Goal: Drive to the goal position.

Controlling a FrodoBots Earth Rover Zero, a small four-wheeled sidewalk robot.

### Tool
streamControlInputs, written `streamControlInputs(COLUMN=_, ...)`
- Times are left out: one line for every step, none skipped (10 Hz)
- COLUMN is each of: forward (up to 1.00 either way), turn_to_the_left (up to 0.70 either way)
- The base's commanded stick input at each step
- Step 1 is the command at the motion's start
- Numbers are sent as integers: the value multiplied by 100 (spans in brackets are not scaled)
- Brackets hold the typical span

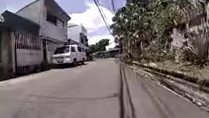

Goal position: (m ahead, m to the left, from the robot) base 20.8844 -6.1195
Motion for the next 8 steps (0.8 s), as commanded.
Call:
streamControlInputs(forward=85, turn_to_the_left=0)
streamControlInputs(forward=85, turn_to_the_left=0)
streamControlInputs(forward=85, turn_to_the_left=0)
streamControlInputs(forward=85, turn_to_the_left=0)
streamControlInputs(forward=85, turn_to_the_left=0)
streamControlInputs(forward=85, turn_to_the_left=0)
streamControlInputs(forward=85, turn_to_the_left=0)
streamControlInputs(forward=85, turn_to_the_left=0)
